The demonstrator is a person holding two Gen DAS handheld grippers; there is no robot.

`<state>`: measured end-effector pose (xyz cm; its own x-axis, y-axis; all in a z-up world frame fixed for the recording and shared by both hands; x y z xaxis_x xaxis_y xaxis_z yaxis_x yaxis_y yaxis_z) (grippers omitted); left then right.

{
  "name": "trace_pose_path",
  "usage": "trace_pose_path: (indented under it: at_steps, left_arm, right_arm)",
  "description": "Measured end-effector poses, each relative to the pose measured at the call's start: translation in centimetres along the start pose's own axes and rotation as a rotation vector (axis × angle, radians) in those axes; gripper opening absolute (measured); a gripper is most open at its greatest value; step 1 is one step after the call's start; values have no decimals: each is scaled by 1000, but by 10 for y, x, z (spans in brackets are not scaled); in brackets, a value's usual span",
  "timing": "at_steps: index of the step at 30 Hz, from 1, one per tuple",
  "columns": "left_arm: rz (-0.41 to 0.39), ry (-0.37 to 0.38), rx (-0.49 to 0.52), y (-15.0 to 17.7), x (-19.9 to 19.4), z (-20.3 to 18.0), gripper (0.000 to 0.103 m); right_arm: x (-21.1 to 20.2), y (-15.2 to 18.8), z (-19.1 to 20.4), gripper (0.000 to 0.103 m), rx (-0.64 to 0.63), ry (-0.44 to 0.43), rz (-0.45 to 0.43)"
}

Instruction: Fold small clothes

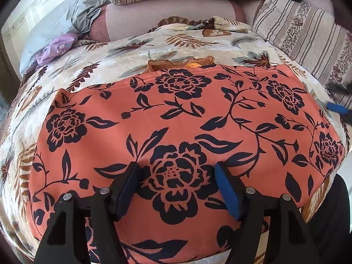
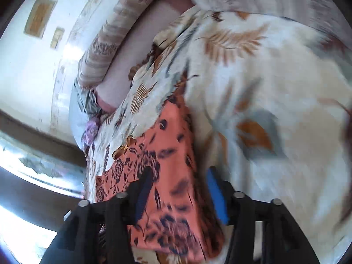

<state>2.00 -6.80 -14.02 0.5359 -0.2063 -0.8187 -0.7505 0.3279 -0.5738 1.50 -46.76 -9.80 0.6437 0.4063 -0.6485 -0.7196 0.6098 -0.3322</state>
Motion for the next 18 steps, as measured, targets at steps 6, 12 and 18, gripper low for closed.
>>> trace_pose_path:
  at_steps: [6,12,18]
  left_arm:
    - [-5,9,-8,0,0,1,73]
    - [-17,23,-9,1,1,2,74]
    - [-3,58,-32,-3,-5,8,74]
  right_arm:
    - [90,-56,11,53,-33,70,179]
    - [93,-63,46,14,-181,228,108]
    - [90,-63,22,33,-52,234,105]
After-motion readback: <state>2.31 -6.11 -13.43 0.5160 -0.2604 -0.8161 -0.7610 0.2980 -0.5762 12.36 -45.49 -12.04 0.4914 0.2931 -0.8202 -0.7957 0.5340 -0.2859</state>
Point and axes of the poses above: each gripper's, at about its wrist camera, not at the fingertips, and x roughly the way its jaws point, z to its left, y to its underside, the point moved 2 cm from there along x, roughly the way its jaws point, and after that the axes turned 2 degrees about y, right-handed, at the moved point
